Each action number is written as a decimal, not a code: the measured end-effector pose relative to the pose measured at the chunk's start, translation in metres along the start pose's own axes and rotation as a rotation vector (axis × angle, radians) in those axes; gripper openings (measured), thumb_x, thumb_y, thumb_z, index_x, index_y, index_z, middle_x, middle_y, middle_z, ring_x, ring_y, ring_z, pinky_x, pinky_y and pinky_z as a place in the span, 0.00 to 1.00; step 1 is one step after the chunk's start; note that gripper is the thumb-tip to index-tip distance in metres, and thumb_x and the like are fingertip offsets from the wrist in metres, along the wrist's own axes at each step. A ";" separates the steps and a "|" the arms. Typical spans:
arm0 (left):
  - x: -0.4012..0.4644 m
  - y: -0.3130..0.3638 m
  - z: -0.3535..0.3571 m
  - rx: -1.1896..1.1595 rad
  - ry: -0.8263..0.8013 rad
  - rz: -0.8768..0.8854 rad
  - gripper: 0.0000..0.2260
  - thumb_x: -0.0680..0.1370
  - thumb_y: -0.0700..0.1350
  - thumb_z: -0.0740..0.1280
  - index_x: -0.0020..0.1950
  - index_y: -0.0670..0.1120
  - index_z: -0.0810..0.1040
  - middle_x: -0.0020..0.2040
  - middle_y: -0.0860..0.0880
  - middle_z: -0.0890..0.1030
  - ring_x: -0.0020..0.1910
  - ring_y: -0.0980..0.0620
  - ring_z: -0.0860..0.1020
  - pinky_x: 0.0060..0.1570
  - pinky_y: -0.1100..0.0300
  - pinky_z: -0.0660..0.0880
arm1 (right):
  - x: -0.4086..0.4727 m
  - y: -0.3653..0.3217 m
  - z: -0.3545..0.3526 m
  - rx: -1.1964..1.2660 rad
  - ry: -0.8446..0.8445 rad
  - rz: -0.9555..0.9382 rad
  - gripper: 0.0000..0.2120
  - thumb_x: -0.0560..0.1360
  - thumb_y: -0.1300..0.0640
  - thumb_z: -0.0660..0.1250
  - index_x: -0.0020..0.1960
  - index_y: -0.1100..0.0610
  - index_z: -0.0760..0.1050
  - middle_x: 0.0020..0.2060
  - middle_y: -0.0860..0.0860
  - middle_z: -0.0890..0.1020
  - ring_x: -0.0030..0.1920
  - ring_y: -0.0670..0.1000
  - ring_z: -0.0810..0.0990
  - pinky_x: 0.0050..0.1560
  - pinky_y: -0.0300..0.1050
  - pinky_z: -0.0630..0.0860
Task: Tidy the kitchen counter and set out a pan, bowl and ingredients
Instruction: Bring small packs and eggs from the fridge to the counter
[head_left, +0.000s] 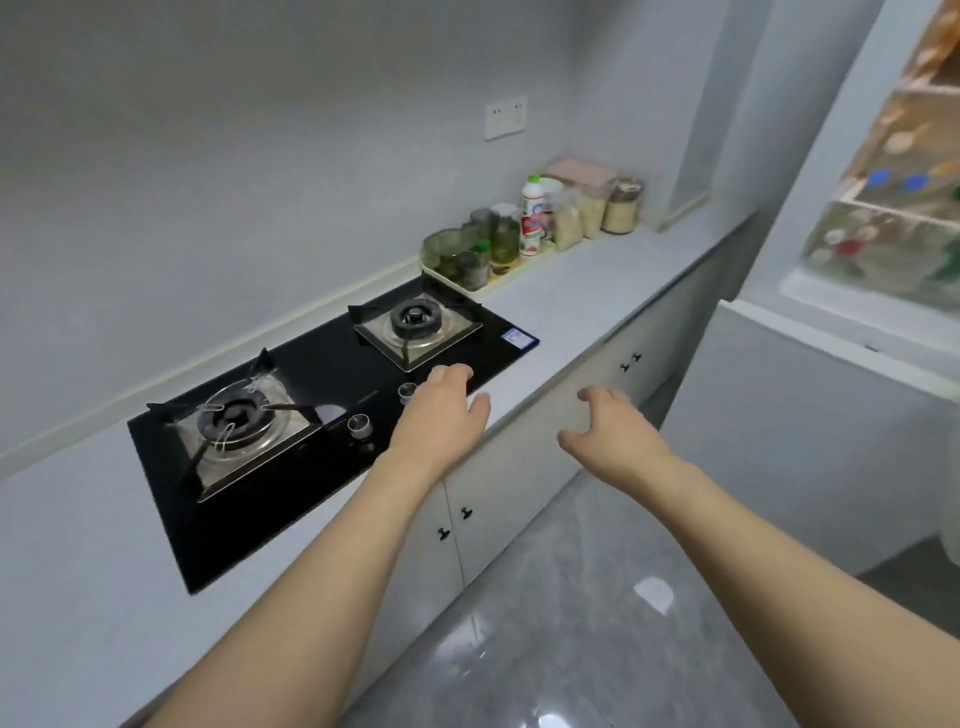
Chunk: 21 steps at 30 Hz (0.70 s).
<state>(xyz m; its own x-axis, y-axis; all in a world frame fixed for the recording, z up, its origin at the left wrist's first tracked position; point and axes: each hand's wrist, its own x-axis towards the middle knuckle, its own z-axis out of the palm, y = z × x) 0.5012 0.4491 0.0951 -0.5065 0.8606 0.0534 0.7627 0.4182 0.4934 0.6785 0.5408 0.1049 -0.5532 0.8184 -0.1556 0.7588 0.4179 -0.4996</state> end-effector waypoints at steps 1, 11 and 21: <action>-0.009 0.020 0.012 0.006 0.003 -0.005 0.21 0.81 0.52 0.58 0.73 0.45 0.66 0.70 0.45 0.69 0.65 0.46 0.71 0.60 0.53 0.71 | -0.010 0.022 -0.010 0.008 -0.003 0.004 0.30 0.77 0.51 0.62 0.75 0.56 0.58 0.72 0.55 0.64 0.67 0.55 0.69 0.61 0.46 0.69; -0.075 0.182 0.070 0.054 0.021 0.016 0.20 0.81 0.50 0.59 0.71 0.44 0.67 0.69 0.44 0.69 0.66 0.44 0.70 0.63 0.52 0.69 | -0.085 0.174 -0.101 0.017 0.039 0.055 0.30 0.74 0.50 0.64 0.74 0.56 0.61 0.70 0.55 0.66 0.68 0.57 0.69 0.65 0.52 0.69; -0.097 0.259 0.091 0.063 0.007 0.129 0.22 0.80 0.51 0.59 0.72 0.44 0.67 0.71 0.45 0.69 0.68 0.46 0.70 0.65 0.55 0.66 | -0.139 0.229 -0.147 0.042 0.181 0.070 0.29 0.75 0.50 0.63 0.73 0.56 0.62 0.70 0.55 0.67 0.68 0.57 0.69 0.66 0.52 0.68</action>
<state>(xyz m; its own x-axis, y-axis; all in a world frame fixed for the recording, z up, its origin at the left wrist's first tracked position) 0.7846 0.5006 0.1393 -0.4057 0.9062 0.1193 0.8450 0.3221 0.4269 0.9794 0.5803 0.1372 -0.4263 0.9038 -0.0375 0.7761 0.3441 -0.5285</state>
